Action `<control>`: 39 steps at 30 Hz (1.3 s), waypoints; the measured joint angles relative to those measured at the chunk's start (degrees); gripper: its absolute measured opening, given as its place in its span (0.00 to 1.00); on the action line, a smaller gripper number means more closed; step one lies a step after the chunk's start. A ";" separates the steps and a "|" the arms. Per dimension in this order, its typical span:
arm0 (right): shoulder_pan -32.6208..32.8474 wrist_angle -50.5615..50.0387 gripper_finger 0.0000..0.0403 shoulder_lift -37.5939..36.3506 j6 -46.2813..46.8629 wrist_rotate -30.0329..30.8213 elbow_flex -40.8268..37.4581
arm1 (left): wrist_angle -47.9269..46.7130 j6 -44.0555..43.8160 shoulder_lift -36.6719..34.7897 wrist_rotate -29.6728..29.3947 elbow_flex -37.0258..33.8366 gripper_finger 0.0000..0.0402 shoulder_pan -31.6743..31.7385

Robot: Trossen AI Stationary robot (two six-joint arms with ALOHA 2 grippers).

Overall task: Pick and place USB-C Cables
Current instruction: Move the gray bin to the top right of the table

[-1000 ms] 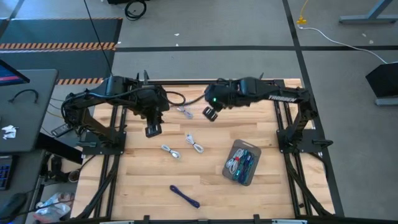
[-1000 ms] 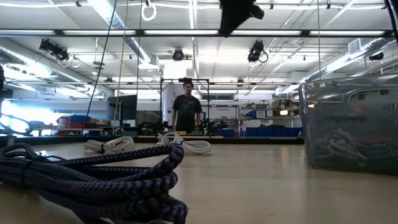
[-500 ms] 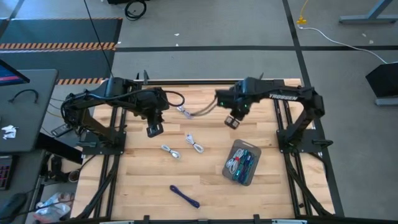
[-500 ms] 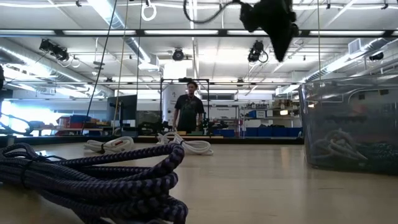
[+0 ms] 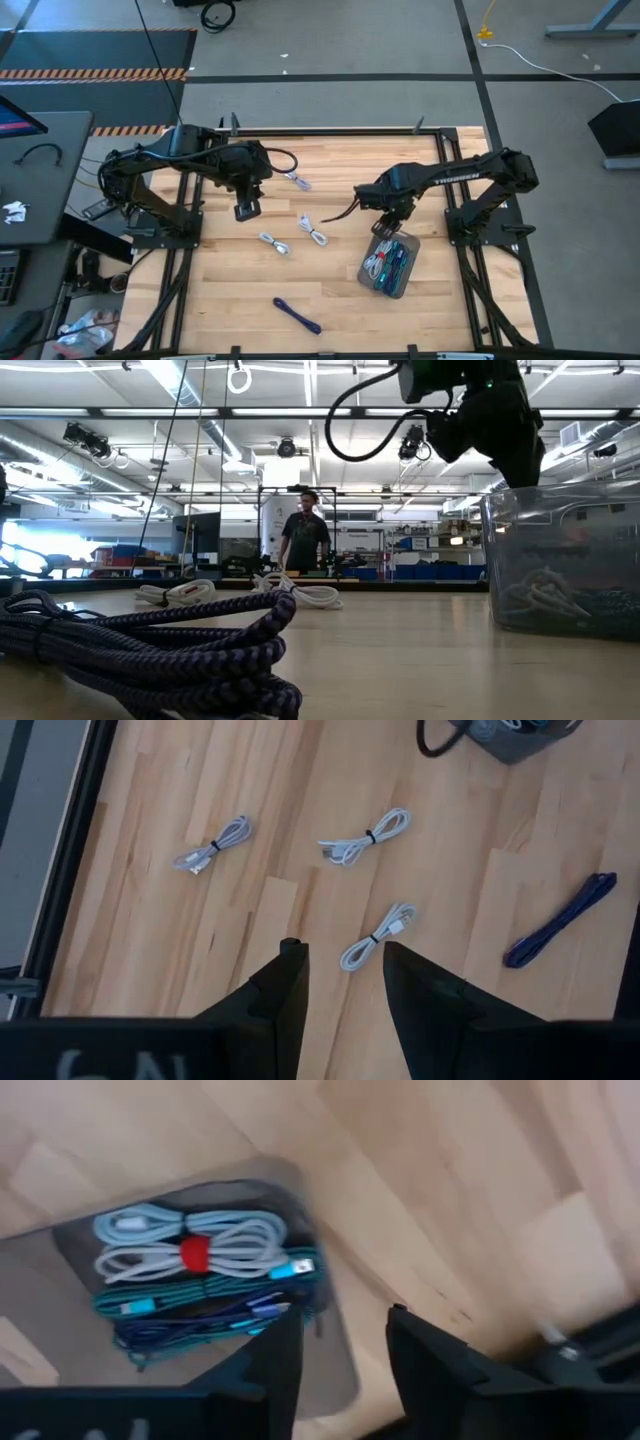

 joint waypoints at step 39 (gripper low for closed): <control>2.30 22.10 0.03 0.42 -3.20 3.91 -15.64 | 2.40 0.05 0.02 0.01 0.00 0.34 0.00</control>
